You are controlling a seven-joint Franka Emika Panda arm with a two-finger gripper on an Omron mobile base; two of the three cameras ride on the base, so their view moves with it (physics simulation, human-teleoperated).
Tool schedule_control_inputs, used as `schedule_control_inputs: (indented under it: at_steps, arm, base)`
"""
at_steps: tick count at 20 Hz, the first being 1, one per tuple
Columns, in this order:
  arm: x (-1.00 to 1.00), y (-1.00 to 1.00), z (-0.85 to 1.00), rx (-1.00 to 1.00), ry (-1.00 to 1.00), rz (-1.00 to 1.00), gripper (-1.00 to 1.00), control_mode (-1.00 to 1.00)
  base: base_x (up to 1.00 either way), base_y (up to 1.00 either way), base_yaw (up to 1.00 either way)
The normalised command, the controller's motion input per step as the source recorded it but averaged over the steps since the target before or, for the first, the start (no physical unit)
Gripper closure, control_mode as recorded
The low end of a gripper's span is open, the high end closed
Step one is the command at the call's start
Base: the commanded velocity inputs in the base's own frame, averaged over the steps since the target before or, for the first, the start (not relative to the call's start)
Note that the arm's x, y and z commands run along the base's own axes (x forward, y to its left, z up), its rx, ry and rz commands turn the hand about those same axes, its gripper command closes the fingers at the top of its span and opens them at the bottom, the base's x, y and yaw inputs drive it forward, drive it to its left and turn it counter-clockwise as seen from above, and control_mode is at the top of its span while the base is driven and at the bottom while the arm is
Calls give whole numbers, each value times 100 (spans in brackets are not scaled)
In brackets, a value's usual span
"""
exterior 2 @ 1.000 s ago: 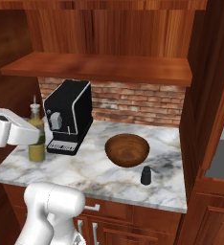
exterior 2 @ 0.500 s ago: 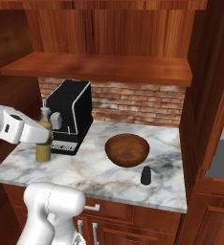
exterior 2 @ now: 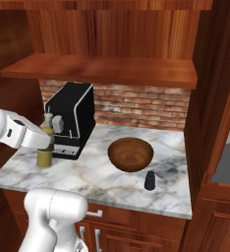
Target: Retrieve the bottle and the shaker from the cabinet and place them next to the mixing bowl on the counter. Then add garlic from the fridge to the mixing bowl.
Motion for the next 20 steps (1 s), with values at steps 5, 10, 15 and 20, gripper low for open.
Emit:
schedule_control_inputs:
  at_steps: [5,10,15,20]
  arm:
    - [11,-19,-21,-2,-15,0,100,-100]
    - [11,-23,-40,-3,-11,0,100,-100]
    - [11,-9,-58,-9,-10,0,100,-100]
    - [23,-15,-43,-7,-13,0,100,-100]
  base:
    - [0,0,0]
    - [0,0,0]
    - [0,0,0]
    - [0,0,0]
